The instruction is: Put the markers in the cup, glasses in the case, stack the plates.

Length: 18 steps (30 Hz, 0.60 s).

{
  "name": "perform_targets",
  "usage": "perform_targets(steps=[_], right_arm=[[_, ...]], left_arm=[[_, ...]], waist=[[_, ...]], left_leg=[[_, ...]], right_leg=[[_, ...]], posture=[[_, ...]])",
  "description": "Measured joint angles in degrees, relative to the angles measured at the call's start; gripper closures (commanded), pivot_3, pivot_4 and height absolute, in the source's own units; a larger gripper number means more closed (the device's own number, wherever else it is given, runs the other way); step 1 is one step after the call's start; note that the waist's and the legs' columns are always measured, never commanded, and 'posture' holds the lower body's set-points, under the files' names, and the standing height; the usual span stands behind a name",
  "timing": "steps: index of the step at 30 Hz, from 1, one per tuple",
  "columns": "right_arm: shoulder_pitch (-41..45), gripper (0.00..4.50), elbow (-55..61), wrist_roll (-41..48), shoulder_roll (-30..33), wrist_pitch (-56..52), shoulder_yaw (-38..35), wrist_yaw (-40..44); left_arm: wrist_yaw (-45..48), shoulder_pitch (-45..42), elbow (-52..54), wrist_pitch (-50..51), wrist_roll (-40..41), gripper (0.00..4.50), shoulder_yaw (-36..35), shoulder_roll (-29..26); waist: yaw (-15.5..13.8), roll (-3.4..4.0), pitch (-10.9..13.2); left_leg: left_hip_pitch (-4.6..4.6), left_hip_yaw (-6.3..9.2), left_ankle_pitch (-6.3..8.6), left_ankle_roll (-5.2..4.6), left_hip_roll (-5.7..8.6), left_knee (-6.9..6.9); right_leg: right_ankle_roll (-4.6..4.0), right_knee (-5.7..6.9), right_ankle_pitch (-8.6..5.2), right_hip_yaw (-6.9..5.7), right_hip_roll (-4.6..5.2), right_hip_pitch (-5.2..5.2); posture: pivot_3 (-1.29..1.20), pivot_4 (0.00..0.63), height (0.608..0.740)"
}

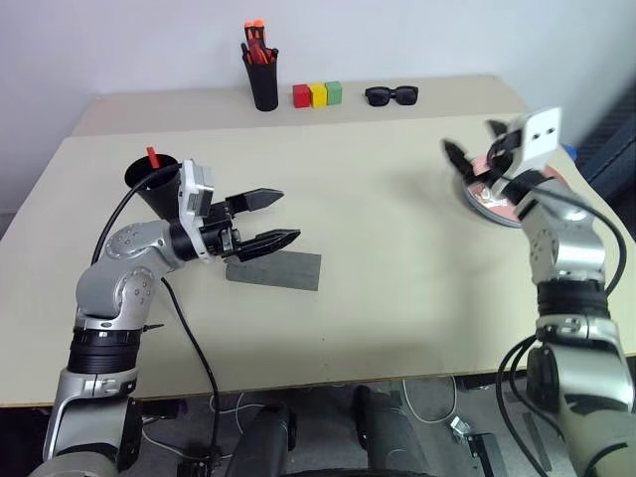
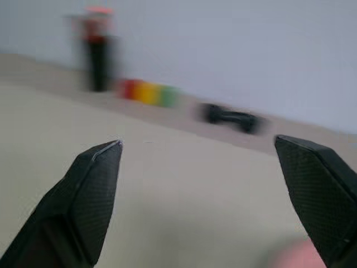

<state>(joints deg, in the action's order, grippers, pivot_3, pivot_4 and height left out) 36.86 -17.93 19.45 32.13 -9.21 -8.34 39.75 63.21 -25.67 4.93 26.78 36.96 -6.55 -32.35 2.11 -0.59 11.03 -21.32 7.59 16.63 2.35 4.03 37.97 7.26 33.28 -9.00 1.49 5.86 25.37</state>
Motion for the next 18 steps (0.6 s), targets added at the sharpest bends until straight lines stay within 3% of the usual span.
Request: perform_targets(steps=[3, 8, 13, 18], right_arm=[[-8.0, 0.07, 11.9, 9.9, 1.5, -9.3, 1.0, 10.1], [-17.5, 0.07, 31.2, 26.1, 10.2, -22.9, 0.0, 24.1], [-18.5, 0.07, 31.3, 22.3, 10.5, -20.0, 0.4, 24.4], [-18.1, 0.07, 31.1, 22.0, 8.7, -20.8, 0.5, 21.2]], left_arm=[[-0.5, 3.7, 2.0, -0.1, 0.8, 0.0, -2.3, -0.9], [-0.9, 13.1, 7.2, 0.0, 1.6, 0.0, -5.9, -3.8], [-1.3, 21.9, 11.6, -1.3, 0.8, 0.0, -6.9, -6.4], [-0.7, 22.8, 11.3, -1.4, 1.3, 0.0, -8.4, -7.1]], waist=[[-0.3, 0.01, 0.0], [-0.5, 0.03, 0.0], [-1.1, 0.02, 0.0], [-1.7, 0.01, 0.0]], left_leg=[[0.0, 0.02, 0.01, -0.01, -0.01, 0.01], [0.09, -0.06, 0.05, -0.07, -0.08, -0.01], [0.23, -0.15, 0.05, -0.07, -0.1, 0.03], [0.15, -0.11, 0.04, -0.06, -0.08, 0.05]], right_leg=[[0.0, 0.0, 0.0, 0.0, 0.01, 0.0], [-0.01, -0.01, -0.03, 0.0, -0.02, -0.02], [-0.19, -0.01, -0.14, 0.0, -0.02, -0.18], [-0.05, -0.04, -0.05, -0.01, 0.0, -0.16]], posture=[[0.0, 0.15, 0.74], [0.0, 0.15, 0.74], [0.0, 0.15, 0.74], [0.0, 0.15, 0.74]])
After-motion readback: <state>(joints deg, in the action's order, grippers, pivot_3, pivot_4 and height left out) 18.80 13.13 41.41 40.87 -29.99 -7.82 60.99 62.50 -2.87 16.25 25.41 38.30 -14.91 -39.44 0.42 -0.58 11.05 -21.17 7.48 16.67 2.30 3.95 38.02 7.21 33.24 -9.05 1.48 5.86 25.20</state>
